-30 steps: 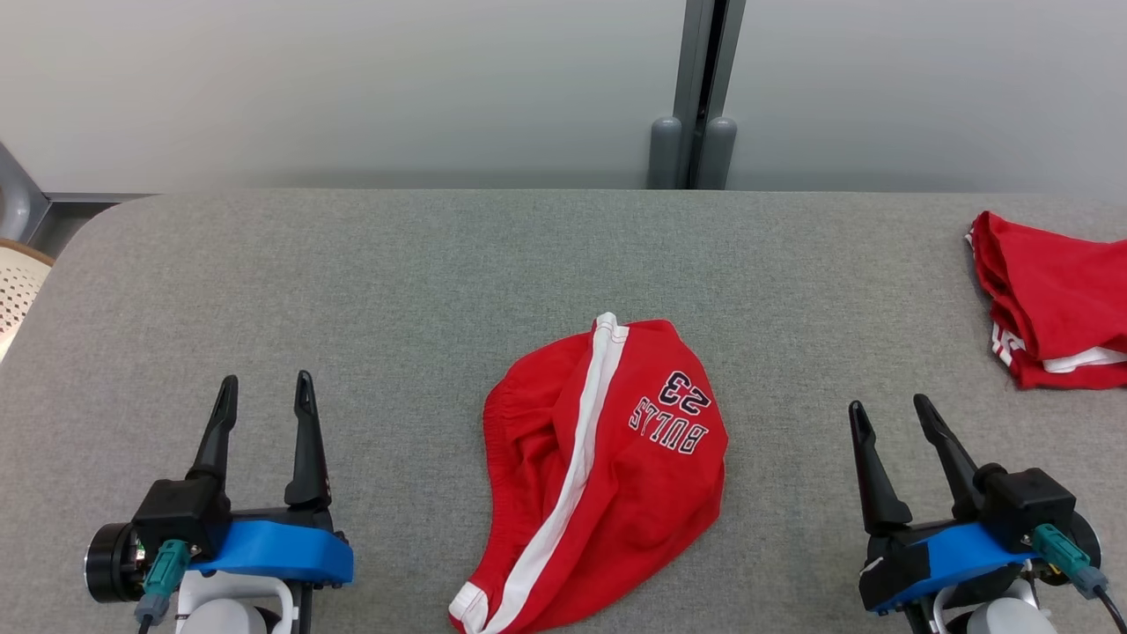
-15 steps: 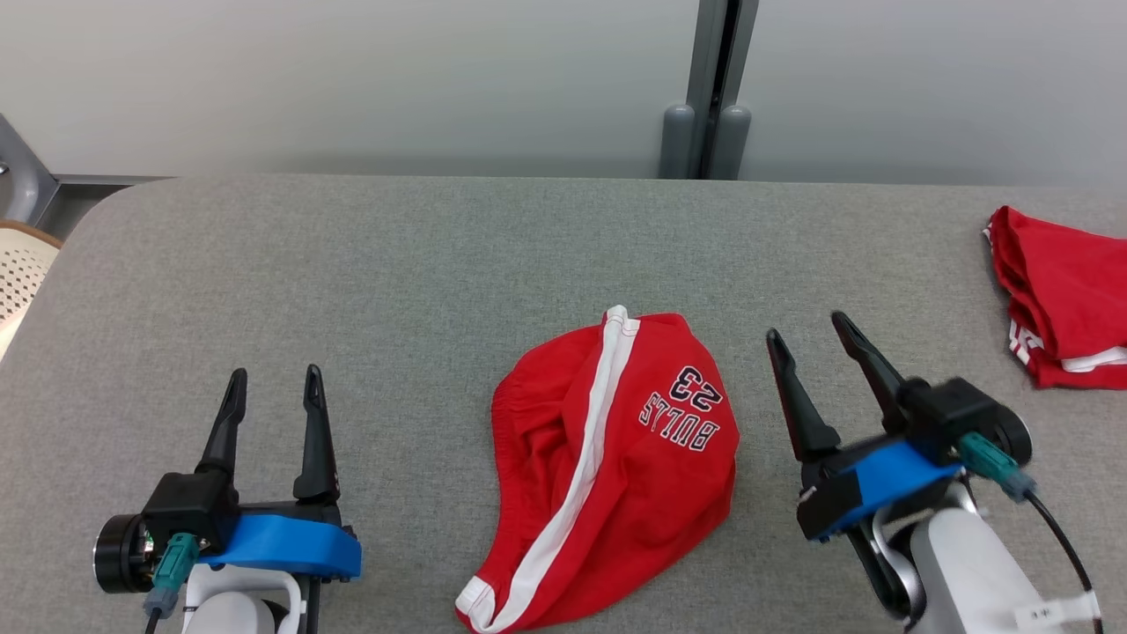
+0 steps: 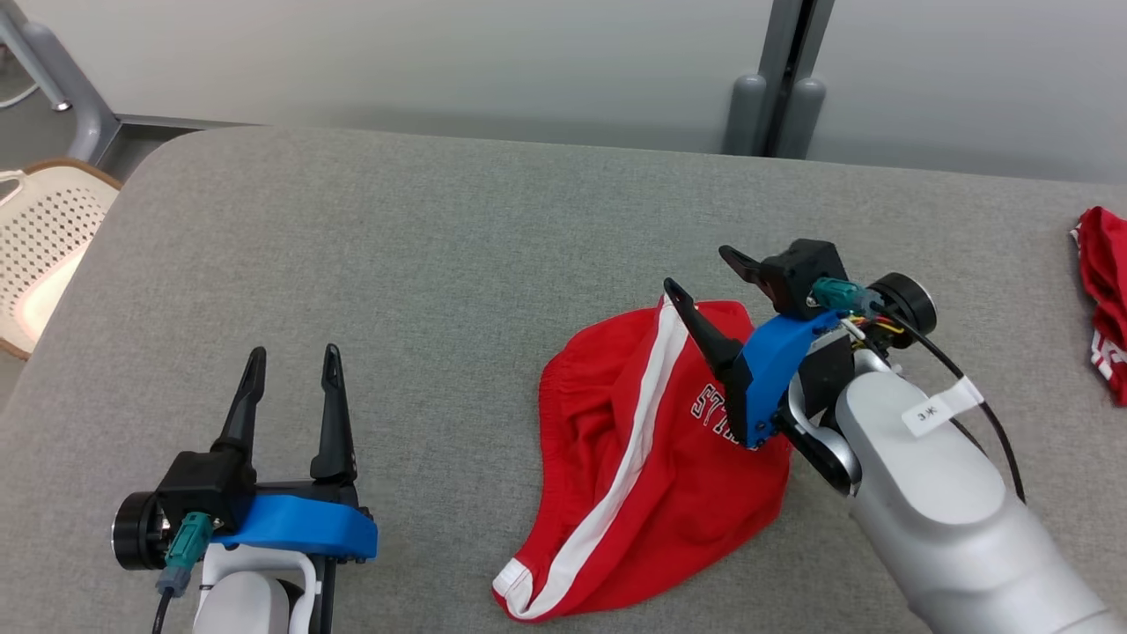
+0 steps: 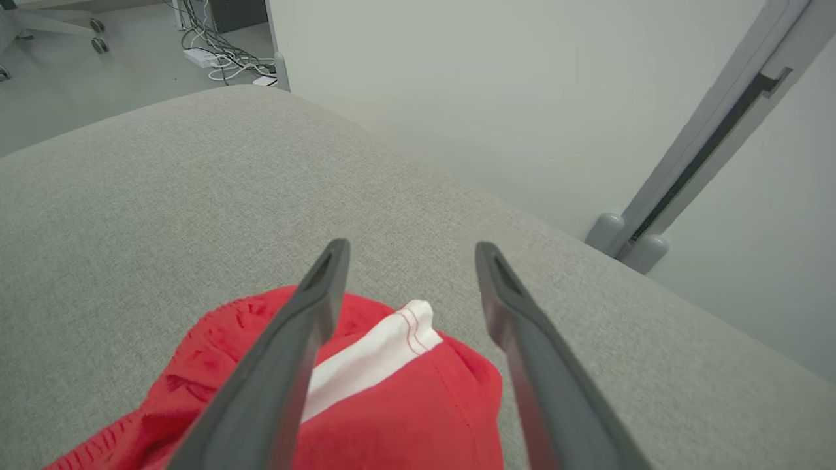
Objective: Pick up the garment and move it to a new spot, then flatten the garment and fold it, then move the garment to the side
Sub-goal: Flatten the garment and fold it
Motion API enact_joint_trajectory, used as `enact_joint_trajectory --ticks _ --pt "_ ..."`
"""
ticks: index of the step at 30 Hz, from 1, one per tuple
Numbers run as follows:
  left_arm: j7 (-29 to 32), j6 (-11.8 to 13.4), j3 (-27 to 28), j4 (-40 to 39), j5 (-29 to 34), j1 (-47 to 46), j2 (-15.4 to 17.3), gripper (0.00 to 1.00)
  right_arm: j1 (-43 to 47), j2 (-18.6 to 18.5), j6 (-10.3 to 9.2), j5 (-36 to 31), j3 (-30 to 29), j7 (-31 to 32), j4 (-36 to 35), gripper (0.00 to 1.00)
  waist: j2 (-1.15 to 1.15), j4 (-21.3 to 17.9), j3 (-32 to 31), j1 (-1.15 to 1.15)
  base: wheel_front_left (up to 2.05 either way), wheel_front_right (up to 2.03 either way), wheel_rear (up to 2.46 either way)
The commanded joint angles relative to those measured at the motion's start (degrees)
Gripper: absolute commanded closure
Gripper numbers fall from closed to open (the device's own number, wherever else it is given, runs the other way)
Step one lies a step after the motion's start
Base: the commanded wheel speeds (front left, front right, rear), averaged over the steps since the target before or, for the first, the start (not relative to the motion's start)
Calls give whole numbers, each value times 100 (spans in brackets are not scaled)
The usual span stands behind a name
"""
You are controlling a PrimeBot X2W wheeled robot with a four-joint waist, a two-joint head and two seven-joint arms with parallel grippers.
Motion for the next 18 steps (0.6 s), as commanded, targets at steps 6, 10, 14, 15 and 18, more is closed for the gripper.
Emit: enact_joint_trajectory --ticks 6,10,14,15,18 --pt "-25 50 -156 33 -145 -151 -8 0 -647 -26 -1 307 510 308 1065 0 0 236 122 -1 0 0 0" --pt "-25 99 -275 43 -235 -213 -8 0 -857 50 -1 433 691 300 1629 0 0 350 188 -1 0 0 0" --pt "-25 117 -366 62 -303 -254 -8 0 -1036 109 -1 514 854 397 2175 0 0 446 237 -1 0 0 0" --pt "-25 129 -380 67 -308 -260 -7 0 -1078 121 -1 527 900 419 2294 0 0 461 245 -1 0 0 0" --pt "-25 151 -421 64 -342 -287 -8 0 -1158 158 -1 615 1033 507 2596 0 0 507 291 -1 0 0 0"
